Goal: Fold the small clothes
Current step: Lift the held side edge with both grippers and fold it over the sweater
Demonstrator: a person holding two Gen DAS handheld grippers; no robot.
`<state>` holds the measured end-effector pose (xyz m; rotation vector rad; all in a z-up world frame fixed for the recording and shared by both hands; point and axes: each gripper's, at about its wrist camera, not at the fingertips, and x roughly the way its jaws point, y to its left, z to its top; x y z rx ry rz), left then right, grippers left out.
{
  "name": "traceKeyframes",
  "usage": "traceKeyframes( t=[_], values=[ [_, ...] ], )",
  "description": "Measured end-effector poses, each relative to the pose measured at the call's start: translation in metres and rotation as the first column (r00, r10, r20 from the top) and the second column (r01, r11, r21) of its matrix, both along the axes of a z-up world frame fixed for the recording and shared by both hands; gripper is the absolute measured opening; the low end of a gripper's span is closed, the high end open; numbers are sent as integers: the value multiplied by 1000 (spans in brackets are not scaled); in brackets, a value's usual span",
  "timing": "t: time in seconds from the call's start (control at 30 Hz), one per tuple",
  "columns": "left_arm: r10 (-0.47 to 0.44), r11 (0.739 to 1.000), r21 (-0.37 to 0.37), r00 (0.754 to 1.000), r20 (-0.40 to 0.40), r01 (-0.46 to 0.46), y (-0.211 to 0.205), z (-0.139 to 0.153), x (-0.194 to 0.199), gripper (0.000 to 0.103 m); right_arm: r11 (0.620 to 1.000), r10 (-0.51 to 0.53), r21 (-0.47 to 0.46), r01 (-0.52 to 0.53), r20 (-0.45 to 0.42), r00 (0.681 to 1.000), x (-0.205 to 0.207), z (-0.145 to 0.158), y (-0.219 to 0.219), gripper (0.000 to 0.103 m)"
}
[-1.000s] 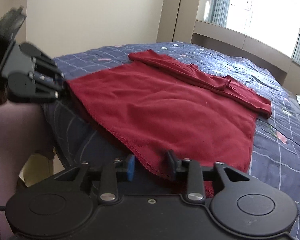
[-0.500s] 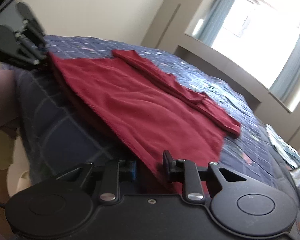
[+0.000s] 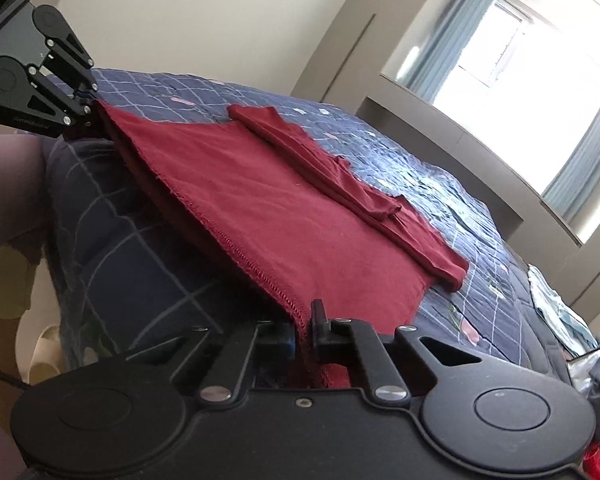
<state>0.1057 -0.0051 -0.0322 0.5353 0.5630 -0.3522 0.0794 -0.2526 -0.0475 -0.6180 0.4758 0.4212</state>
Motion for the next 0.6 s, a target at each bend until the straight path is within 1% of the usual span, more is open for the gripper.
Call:
traceKeyframes(
  t=[0.07, 0.17, 0.23, 0.3, 0.37, 0.47, 0.53, 0.6],
  values=[
    [-13, 1000, -7, 1000, 0, 13, 3, 4, -6, 4, 1000, 15, -5, -15, -13, 1000, -5, 5, -2, 6],
    [-28, 999, -41, 999, -19, 27, 11, 10, -17, 4, 999, 41, 8, -40, -45, 998, -18, 15, -4, 6],
    [-40, 999, -39, 999, -25, 39, 13, 11, -27, 4, 998, 58, 11, -57, -62, 996, -26, 20, -4, 6],
    [-52, 998, -37, 998, -28, 51, 15, 15, -38, 4, 997, 72, 17, -71, -103, 992, -35, 24, -5, 6],
    [-71, 997, -46, 996, -52, 69, 19, 21, -50, 4, 996, 94, 16, -92, -152, 984, -44, 31, -6, 6],
    [-100, 995, -16, 993, -62, 99, 18, 27, -66, 4, 993, 118, 17, -116, -196, 974, -57, 40, -9, 6],
    [-114, 993, 9, 992, -60, 115, 16, 28, -71, 4, 993, 121, 19, -120, -203, 972, -59, 47, -10, 6],
    [-122, 992, 18, 991, -52, 123, 13, 31, -70, 4, 992, 124, 29, -121, -205, 971, -55, 54, -12, 6]
  ],
)
